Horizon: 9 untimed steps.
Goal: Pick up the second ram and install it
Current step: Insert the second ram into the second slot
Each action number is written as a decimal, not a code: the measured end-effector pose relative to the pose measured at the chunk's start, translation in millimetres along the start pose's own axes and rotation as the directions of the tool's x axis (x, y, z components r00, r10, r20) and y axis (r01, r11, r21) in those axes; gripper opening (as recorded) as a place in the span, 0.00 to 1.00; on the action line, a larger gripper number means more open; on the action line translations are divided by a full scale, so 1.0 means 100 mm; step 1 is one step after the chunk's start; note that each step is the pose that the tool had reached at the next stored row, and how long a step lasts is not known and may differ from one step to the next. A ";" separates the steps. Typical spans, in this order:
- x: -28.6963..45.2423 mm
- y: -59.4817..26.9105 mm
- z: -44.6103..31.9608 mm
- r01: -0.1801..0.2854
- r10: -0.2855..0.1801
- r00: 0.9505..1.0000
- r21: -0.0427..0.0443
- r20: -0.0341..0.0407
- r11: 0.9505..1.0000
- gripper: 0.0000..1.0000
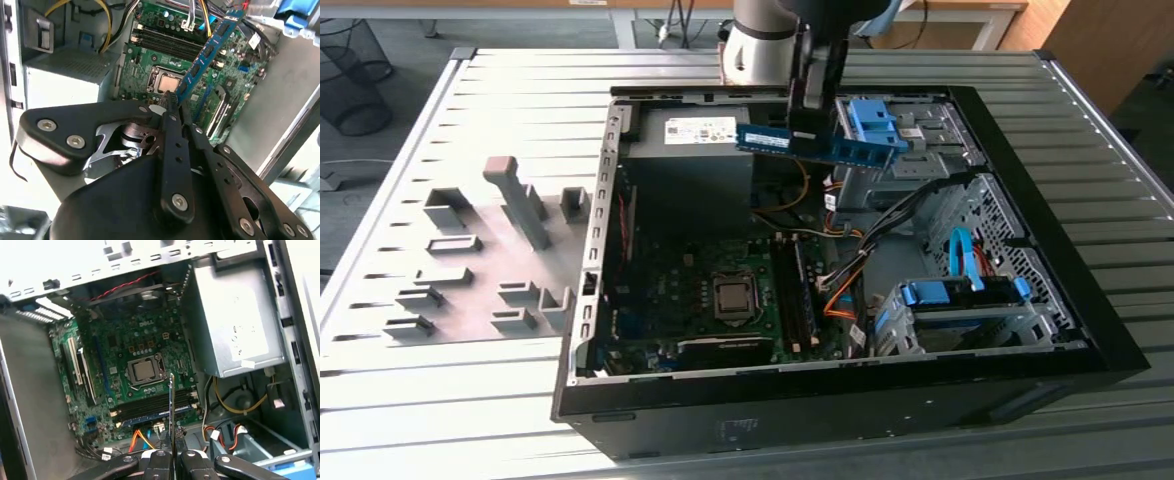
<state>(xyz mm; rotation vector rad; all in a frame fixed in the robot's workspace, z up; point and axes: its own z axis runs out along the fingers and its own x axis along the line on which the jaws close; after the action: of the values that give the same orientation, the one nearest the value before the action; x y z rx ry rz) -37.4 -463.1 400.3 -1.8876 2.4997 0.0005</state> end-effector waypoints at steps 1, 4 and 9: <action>0.000 0.000 0.002 -0.019 0.019 1.000 0.000 0.000 1.000 0.14; 0.000 0.000 0.010 -0.074 0.074 0.997 0.001 0.000 0.997 0.14; 0.000 0.000 0.022 -0.164 0.164 0.986 0.002 -0.001 0.986 0.14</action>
<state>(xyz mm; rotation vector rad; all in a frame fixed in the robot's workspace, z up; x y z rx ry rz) -37.4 -463.1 398.1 -1.6753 2.6461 -0.0011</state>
